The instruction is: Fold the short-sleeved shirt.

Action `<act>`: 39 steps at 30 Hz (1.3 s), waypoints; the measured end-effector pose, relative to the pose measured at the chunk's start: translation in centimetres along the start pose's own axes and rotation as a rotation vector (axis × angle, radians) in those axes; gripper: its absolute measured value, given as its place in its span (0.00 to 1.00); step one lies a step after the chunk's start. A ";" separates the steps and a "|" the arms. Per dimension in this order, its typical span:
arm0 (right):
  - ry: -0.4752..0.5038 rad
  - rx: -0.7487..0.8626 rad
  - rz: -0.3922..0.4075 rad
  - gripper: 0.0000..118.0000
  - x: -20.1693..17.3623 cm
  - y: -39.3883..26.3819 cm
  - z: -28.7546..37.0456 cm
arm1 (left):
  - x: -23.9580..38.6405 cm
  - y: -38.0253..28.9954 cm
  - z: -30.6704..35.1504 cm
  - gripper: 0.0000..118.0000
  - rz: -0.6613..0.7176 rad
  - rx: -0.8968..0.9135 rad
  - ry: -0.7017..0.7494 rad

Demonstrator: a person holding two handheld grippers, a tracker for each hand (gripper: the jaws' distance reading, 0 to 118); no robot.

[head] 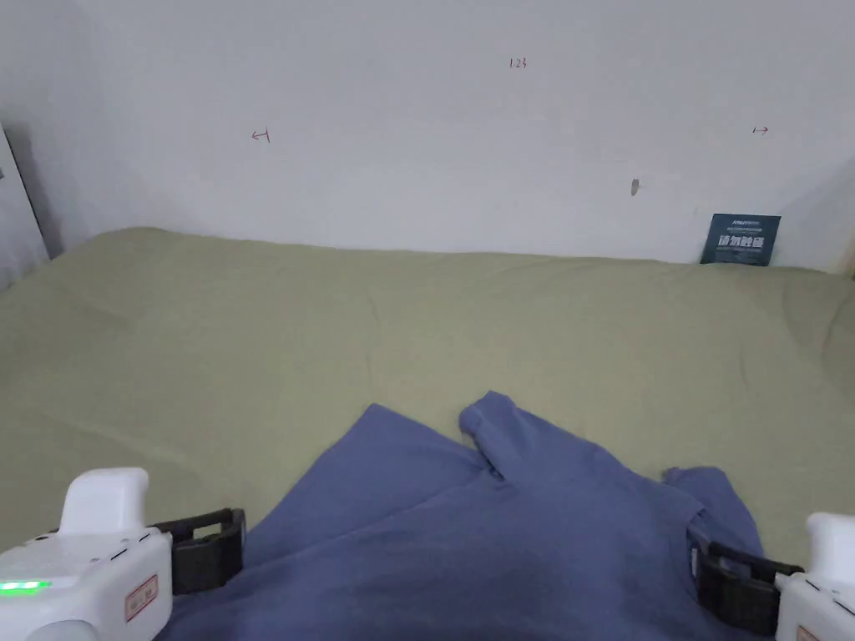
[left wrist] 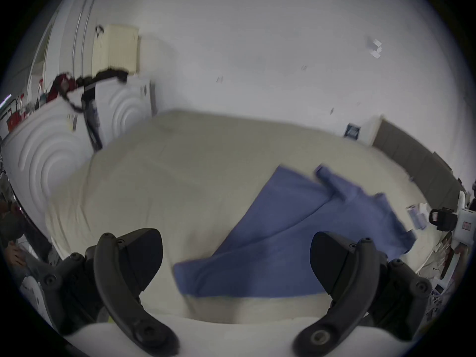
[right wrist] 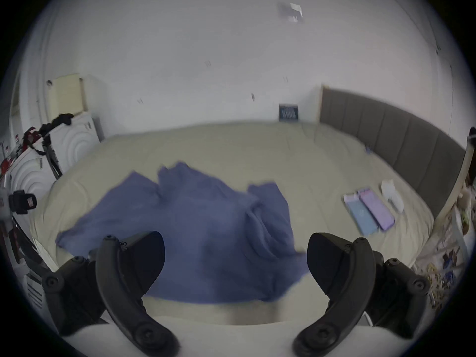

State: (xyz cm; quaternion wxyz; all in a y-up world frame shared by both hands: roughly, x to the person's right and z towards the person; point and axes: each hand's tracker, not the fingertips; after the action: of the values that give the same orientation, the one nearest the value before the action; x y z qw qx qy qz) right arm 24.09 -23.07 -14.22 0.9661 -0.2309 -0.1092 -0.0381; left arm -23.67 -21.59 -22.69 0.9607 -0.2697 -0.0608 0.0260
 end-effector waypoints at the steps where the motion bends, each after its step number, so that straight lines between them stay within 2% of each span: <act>1: 0.006 0.050 0.020 0.95 -1.3 0.6 0.8 | 1.2 0.5 1.1 0.96 -0.006 0.048 -0.001; 2: 0.011 0.088 0.033 0.92 -2.3 1.0 1.4 | 2.0 1.0 2.3 0.89 -0.015 0.097 -0.002; 3: 0.012 0.128 0.046 0.88 -3.8 1.6 2.7 | 3.0 1.2 3.2 0.78 -0.028 0.139 -0.004; 4: 0.014 0.155 0.046 0.79 -4.8 1.7 3.4 | 4.0 1.4 3.9 0.62 -0.038 0.164 0.000; 5: 0.023 0.182 0.045 0.58 -5.5 1.6 3.9 | 4.7 1.4 4.6 0.30 -0.027 0.187 -0.020; 6: 0.047 0.196 0.044 0.58 -6.2 1.4 4.3 | 5.1 1.2 5.2 0.30 -0.026 0.219 -0.037; 7: 0.045 0.210 0.047 0.50 -7.0 1.4 5.0 | 5.8 1.1 5.7 0.21 -0.028 0.235 -0.027; 8: 0.049 0.216 0.051 0.32 -7.5 1.1 5.1 | 6.2 0.9 5.9 0.07 -0.037 0.246 -0.033; 9: 0.039 0.224 0.051 0.01 -8.0 0.7 5.1 | 6.6 0.8 6.2 0.00 -0.078 0.287 -0.017; 14: 0.049 0.234 0.044 0.01 -9.5 0.2 6.3 | 7.0 0.1 7.3 0.00 -0.140 0.236 -0.027; 16: 0.050 0.222 0.052 0.01 -9.9 0.1 6.3 | 6.0 0.1 7.1 0.00 -0.120 0.204 -0.011; 20: 0.060 0.191 0.062 0.01 -10.5 -0.6 6.3 | 1.4 -0.4 5.0 0.00 -0.055 0.067 0.022; 26: 0.076 0.115 0.074 0.01 -11.3 -2.6 4.9 | -7.2 -3.6 -2.2 0.00 0.024 -0.263 0.074; 29: 0.075 0.048 0.077 0.01 -11.6 -3.6 3.6 | -10.0 -4.7 -5.3 0.00 0.139 -0.353 0.028; 30: 0.070 0.037 0.076 0.01 -11.7 -3.9 3.4 | -10.5 -4.7 -6.2 0.04 0.140 -0.375 0.006; 31: 0.070 0.023 0.078 0.02 -11.8 -4.1 2.8 | -10.4 -4.6 -6.9 0.17 0.125 -0.387 0.013; 32: 0.072 0.011 0.081 0.02 -11.8 -4.3 2.5 | -10.3 -4.6 -7.5 0.58 0.090 -0.411 0.024; 33: 0.079 -0.003 0.084 0.02 -11.8 -4.5 2.2 | -10.2 -4.6 -8.3 0.90 0.076 -0.408 0.029; 34: 0.080 -0.014 0.088 0.02 -11.9 -4.7 2.0 | -10.1 -4.7 -9.0 1.00 0.079 -0.427 0.037; 39: 0.090 -0.052 0.096 0.02 -11.9 -5.2 1.1 | -9.7 -5.3 -12.0 1.00 0.071 -0.491 0.063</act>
State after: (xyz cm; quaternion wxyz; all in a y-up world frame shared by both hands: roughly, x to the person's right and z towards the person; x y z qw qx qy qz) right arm 11.67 -26.92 -13.75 0.9644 -0.2590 -0.0533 -0.0049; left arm -31.60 -33.05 -31.11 0.8662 -0.4978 -0.0256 0.0358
